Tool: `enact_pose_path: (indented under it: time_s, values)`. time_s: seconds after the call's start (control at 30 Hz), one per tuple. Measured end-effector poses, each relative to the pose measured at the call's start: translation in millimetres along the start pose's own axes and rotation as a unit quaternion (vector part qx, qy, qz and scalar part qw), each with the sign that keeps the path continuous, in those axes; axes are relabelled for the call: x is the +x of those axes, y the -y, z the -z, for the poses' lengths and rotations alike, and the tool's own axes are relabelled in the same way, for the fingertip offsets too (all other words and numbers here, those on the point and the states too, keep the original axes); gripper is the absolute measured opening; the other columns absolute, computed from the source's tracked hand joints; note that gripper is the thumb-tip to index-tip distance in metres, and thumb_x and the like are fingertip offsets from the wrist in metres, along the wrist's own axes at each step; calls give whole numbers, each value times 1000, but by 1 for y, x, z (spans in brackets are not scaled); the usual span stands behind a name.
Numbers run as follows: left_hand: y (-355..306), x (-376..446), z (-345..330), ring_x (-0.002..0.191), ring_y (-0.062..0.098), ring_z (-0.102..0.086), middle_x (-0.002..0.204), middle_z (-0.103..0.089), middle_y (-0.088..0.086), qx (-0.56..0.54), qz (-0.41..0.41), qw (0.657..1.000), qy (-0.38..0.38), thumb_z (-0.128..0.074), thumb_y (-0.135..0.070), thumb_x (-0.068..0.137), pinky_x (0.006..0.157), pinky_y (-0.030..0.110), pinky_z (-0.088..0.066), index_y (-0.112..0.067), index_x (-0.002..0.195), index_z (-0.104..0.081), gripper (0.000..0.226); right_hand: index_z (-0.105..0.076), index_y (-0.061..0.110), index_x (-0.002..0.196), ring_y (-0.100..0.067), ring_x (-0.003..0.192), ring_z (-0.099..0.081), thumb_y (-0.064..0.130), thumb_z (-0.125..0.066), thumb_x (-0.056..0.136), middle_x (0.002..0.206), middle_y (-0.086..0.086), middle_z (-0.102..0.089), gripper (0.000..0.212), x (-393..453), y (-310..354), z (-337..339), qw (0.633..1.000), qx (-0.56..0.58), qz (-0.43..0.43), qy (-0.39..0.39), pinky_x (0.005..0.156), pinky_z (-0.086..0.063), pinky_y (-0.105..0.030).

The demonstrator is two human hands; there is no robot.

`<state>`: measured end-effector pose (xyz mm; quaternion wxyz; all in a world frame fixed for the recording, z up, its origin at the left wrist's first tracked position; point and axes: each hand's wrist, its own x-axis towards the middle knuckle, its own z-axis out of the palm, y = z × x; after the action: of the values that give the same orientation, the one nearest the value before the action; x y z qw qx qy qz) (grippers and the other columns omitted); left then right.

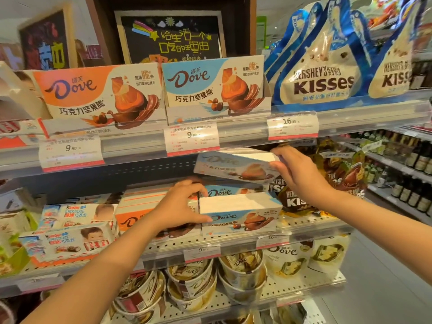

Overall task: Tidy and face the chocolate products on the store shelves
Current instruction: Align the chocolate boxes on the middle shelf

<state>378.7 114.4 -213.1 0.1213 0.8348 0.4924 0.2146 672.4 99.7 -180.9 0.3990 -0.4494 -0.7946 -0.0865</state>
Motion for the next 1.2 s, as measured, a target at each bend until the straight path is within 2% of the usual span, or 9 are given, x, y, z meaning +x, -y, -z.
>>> enact_pose_path:
  time_s: [0.23,0.4,0.6,0.67,0.73,0.83,0.97,1.1,1.2]
  values:
    - [-1,-1,1,109,11,-37,110,-44,-10,-29,11,1000,-5,-85,-38,60,86,24,-40,-46,90,-52,44,-55,6,121,-19,104,-54,22,-46,97,114,-8,-60,30,4,-9,-14,992,13,-12,128,77,-32,-15]
    - [2,1,2,115,10,-41,123,-40,-6,-41,16,999,2,-85,-40,58,97,33,-47,-41,92,-56,45,-54,12,126,-20,111,-53,20,-45,98,120,-7,-59,31,7,-17,-18,978,22,-26,205,82,-36,-19]
    - [2,2,0,114,10,-43,120,-44,-13,-27,33,999,-25,-82,-36,64,88,25,-49,-34,89,-45,45,-58,9,122,-21,108,-55,22,-44,98,120,-8,-62,31,16,-18,-32,965,-3,-16,260,87,-43,-26]
    - [1,3,-2,112,9,-45,122,-43,-15,-25,49,998,-42,-83,-36,65,85,22,-48,-32,99,-44,52,-63,9,119,-23,106,-56,23,-47,97,115,-9,-64,31,16,-19,-40,962,-30,11,273,90,-44,-32]
    - [-1,3,-2,119,9,-43,132,-42,-12,-25,64,997,-31,-82,-37,65,93,25,-45,-27,124,-40,73,-65,10,117,-24,108,-55,24,-49,96,115,-9,-62,30,16,-19,-45,961,-41,21,272,91,-42,-31]
    - [-4,3,-2,130,12,-39,144,-40,-11,6,42,999,5,-75,-40,74,104,32,-40,-27,140,-35,78,-44,17,139,-26,124,-46,43,-43,95,136,-9,-48,51,18,-11,-45,964,-69,0,257,101,-38,-34]
    - [-8,4,-1,135,15,-35,147,-38,-6,92,12,995,39,-62,-46,84,111,43,-31,-25,142,-37,67,2,33,149,-23,145,-12,83,-31,72,158,-4,-8,98,14,12,-54,921,-74,-6,383,116,-15,-42]
    - [-4,-3,22,138,15,-30,152,-29,-5,87,17,991,98,-63,-55,78,113,38,-28,-29,146,-26,81,4,38,148,-26,145,-4,77,-47,73,159,-5,0,99,13,18,-63,898,-128,-3,422,116,-5,-47]
    - [21,-8,50,130,17,-41,147,-38,-6,124,97,980,124,-68,-73,55,107,39,-37,-33,142,-29,103,-6,31,149,-27,142,-17,76,-58,67,157,-5,-15,107,24,16,-61,897,-99,-4,430,115,-18,-43]
